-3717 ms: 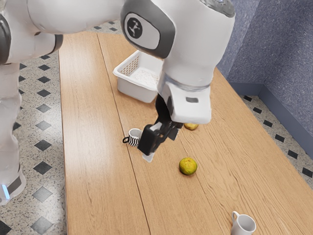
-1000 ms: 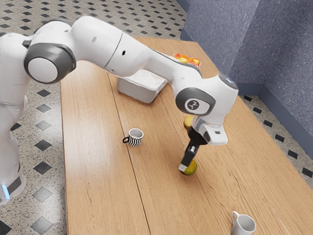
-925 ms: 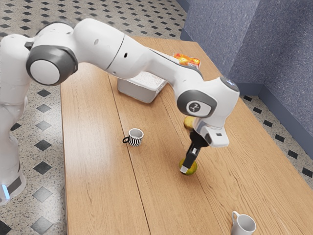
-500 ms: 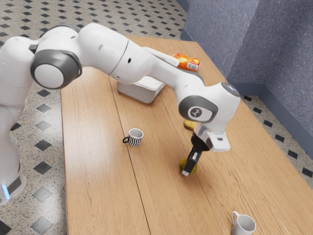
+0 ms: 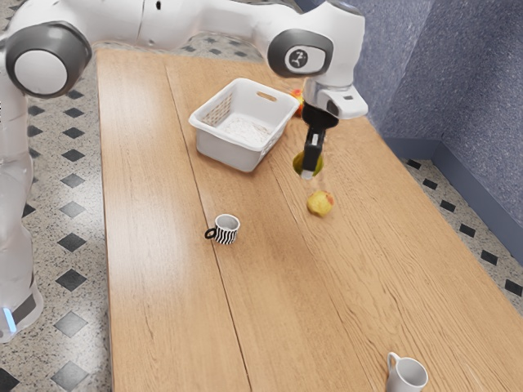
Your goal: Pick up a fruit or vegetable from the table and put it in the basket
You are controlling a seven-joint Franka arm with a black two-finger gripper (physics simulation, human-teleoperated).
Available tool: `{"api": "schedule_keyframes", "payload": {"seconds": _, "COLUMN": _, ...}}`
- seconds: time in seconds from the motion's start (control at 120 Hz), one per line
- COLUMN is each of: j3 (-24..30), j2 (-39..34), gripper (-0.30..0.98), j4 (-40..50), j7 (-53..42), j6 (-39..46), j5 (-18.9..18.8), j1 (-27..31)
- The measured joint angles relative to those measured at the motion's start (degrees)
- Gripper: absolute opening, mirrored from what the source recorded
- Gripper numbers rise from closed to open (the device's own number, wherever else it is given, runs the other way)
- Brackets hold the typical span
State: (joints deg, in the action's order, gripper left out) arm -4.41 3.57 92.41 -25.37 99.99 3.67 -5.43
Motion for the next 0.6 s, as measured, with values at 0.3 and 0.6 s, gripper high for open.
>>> {"api": "schedule_keyframes", "payload": {"seconds": 0.3, "j3": 10.11, "j2": 6.24, "gripper": 0.32, "j4": -7.70, "j7": -3.70, "j6": -0.39, "j5": -2.83, "j1": 37.92}}
{"api": "schedule_keyframes", "payload": {"seconds": 0.6, "j3": 9.09, "j2": 8.60, "gripper": 0.60, "j4": -9.38, "j7": -7.38, "j6": -0.03, "j5": -2.91, "j1": 39.01}}
